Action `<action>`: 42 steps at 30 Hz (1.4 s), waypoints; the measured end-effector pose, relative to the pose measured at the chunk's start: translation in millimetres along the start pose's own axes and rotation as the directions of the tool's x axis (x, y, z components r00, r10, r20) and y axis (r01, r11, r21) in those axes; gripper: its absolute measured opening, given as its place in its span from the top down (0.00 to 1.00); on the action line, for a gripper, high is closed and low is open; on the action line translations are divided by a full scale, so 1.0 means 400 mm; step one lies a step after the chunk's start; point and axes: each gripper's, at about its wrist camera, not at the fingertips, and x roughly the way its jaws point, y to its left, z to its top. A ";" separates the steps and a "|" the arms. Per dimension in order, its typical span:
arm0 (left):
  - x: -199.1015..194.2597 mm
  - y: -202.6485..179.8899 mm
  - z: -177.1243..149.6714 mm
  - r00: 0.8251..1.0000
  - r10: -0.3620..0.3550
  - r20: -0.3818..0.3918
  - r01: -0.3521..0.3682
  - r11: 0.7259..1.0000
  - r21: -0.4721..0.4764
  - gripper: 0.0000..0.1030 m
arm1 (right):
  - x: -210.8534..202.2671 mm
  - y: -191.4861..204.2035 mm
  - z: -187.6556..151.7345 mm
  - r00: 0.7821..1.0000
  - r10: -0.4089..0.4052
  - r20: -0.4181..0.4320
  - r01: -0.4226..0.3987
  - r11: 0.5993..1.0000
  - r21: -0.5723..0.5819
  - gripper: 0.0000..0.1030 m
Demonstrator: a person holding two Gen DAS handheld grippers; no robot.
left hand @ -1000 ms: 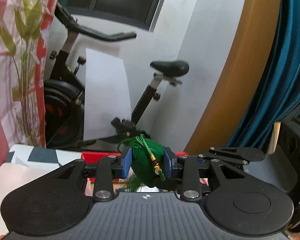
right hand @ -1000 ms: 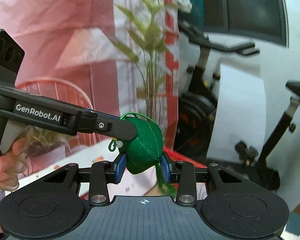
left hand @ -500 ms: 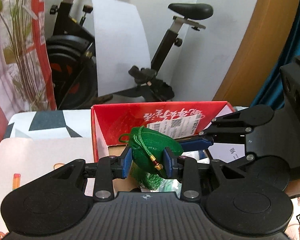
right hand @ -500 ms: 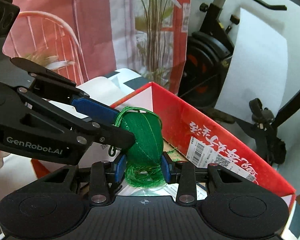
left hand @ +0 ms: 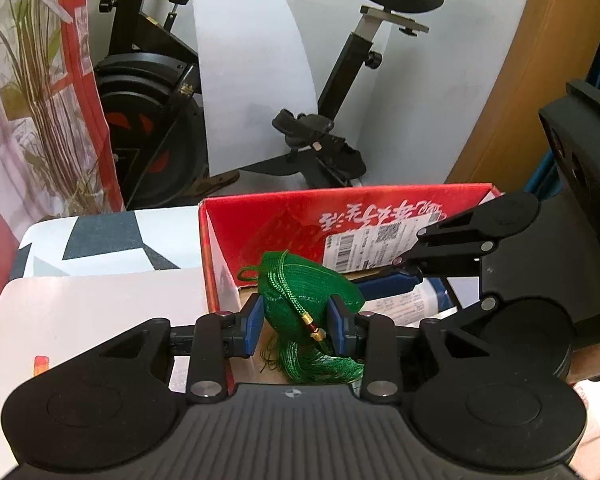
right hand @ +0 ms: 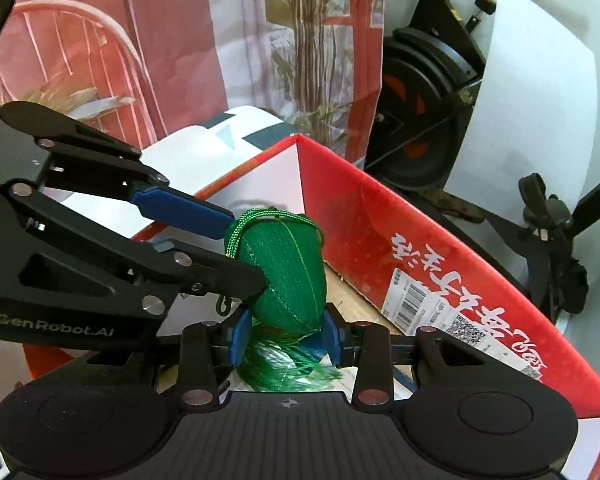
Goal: Organize soft objects
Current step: 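Lower the green pouch with both grippers into the red box, then open both grippers to release the pouch and withdraw from the box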
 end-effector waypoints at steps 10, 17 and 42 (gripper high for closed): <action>-0.032 -0.012 0.001 0.999 0.030 0.015 -0.031 0.999 0.017 0.64 | -0.008 0.030 -0.009 1.000 -0.011 -0.022 0.010 0.999 -0.044 0.61; -0.104 -0.041 -0.003 0.994 0.058 0.090 -0.061 0.998 0.031 0.37 | -0.111 0.012 -0.030 0.993 -0.096 0.069 0.095 0.995 0.021 0.38; -0.399 -0.209 -0.119 0.917 0.219 0.334 -0.240 0.971 0.022 0.00 | -0.547 0.039 -0.307 0.899 -0.234 0.371 0.126 0.948 0.291 0.00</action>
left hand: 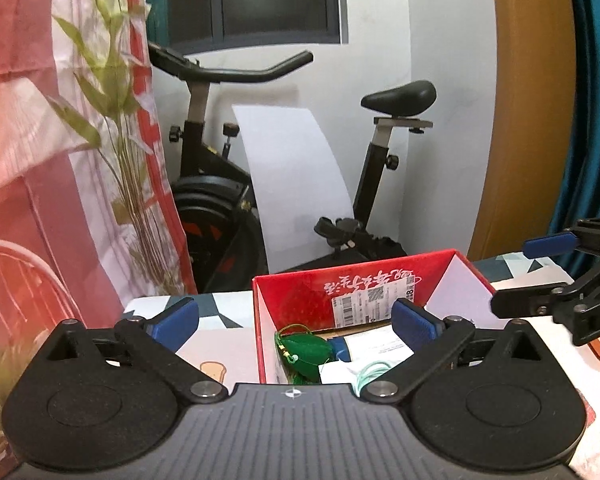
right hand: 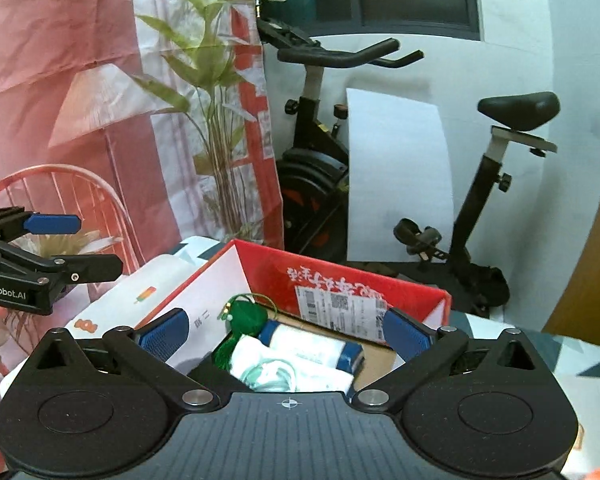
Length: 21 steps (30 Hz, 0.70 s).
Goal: Organize soft objects
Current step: 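Open both grippers to release the pouch and withdraw from the box, then move both grippers down to the grey knit towel beside the box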
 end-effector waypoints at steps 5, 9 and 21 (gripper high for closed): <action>-0.039 -0.020 -0.038 1.000 -0.007 0.013 0.008 0.999 -0.052 0.00 | -0.063 -0.005 -0.046 0.999 -0.036 0.037 0.034 0.999 0.029 0.00; -0.054 -0.029 -0.084 1.000 -0.010 -0.002 0.010 0.997 -0.076 0.00 | -0.092 -0.014 -0.104 0.997 -0.066 0.046 0.063 0.995 0.075 0.00; -0.032 0.017 -0.274 0.992 -0.001 -0.128 -0.021 0.985 -0.171 0.00 | -0.087 -0.033 -0.328 0.986 -0.164 -0.040 0.168 0.978 0.127 0.00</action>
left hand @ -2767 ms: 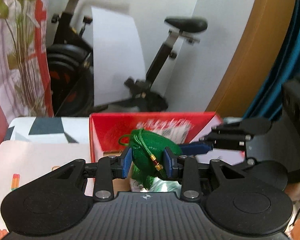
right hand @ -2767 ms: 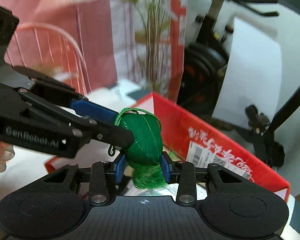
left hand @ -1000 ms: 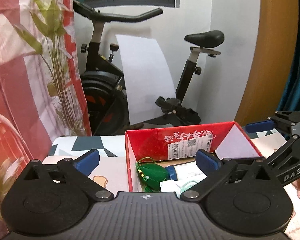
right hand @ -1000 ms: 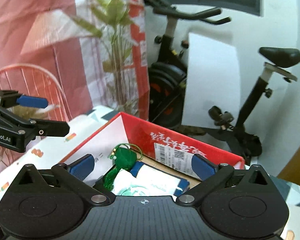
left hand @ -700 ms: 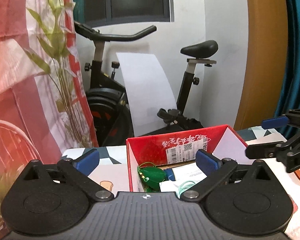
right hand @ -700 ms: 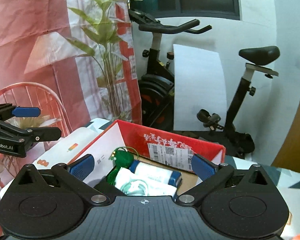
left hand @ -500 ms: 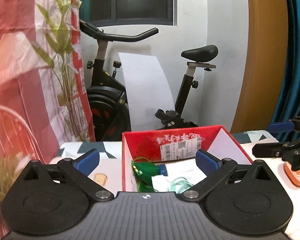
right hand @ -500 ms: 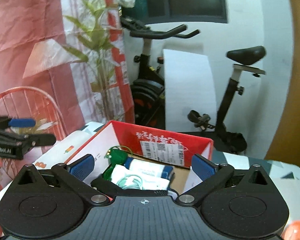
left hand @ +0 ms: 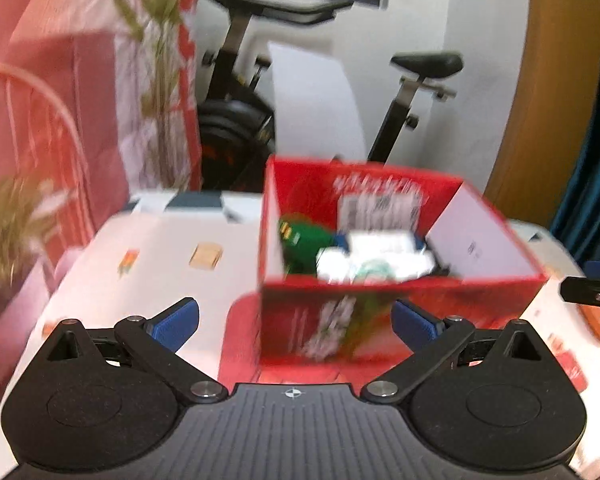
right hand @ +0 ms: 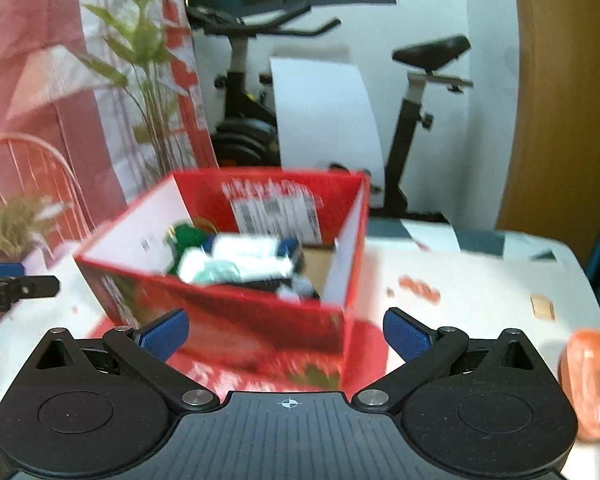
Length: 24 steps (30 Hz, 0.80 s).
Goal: Organize soft objects
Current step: 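Move both grippers down to the grey knit towel beside the box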
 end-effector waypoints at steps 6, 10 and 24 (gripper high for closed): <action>0.055 0.028 -0.072 0.995 0.015 -0.097 -0.015 1.000 -0.006 0.00 | 0.065 -0.003 -0.100 0.997 -0.015 -0.081 0.017 0.999 0.034 0.00; 0.104 0.036 -0.092 0.986 -0.014 -0.166 0.014 1.000 0.000 0.00 | 0.102 0.019 -0.151 0.993 -0.028 -0.118 0.029 1.000 0.004 0.01; 0.179 0.046 -0.155 0.973 -0.074 -0.220 0.072 0.997 -0.019 0.17 | 0.157 0.021 -0.216 0.982 0.005 -0.190 0.000 1.000 0.028 0.28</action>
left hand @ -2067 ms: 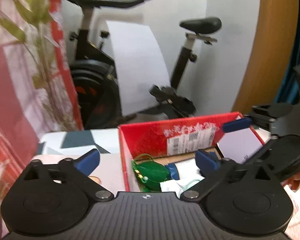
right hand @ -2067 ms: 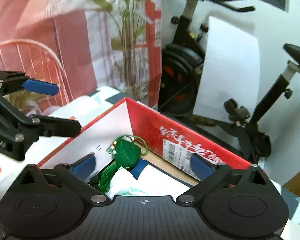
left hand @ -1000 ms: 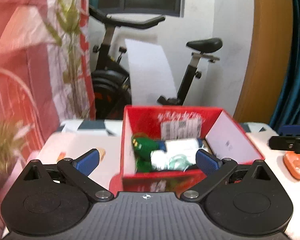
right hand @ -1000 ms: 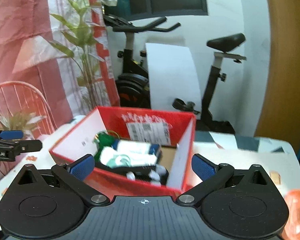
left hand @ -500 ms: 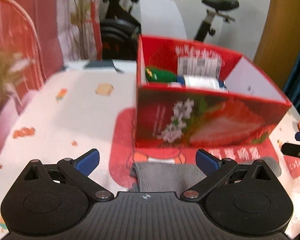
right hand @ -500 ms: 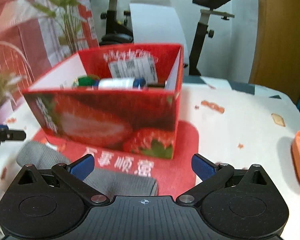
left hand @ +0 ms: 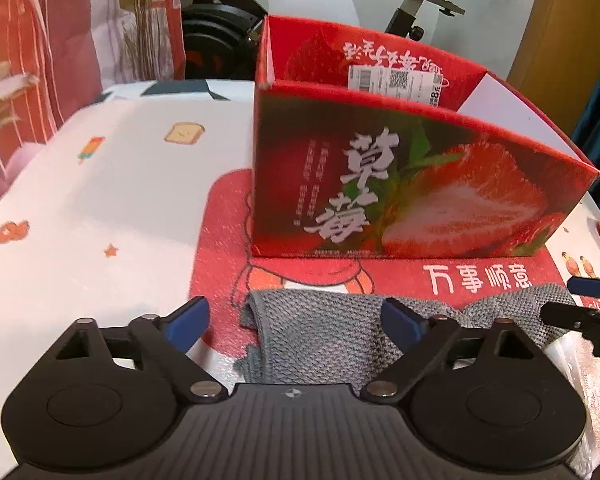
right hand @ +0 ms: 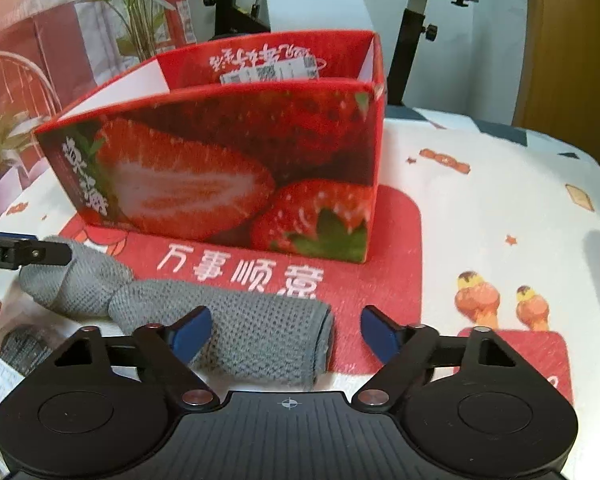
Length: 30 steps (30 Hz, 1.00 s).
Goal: Organize soft objects
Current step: 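Move both grippers down to the grey knit towel beside the box, then close both grippers on the grey knit towel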
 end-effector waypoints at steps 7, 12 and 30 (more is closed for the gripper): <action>0.022 0.004 -0.024 0.999 -0.032 -0.029 0.031 0.999 -0.010 0.22 | 0.019 -0.002 -0.011 0.999 0.038 -0.020 -0.038 0.999 0.007 0.39; 0.028 0.009 -0.027 0.999 -0.044 -0.031 0.043 0.999 -0.022 0.22 | 0.022 -0.002 -0.015 0.999 0.041 -0.011 -0.041 0.999 -0.004 0.40; 0.024 -0.017 -0.019 0.995 -0.071 -0.072 0.075 0.995 0.060 0.53 | 0.022 0.014 -0.006 0.996 0.089 -0.027 -0.089 0.996 -0.020 0.73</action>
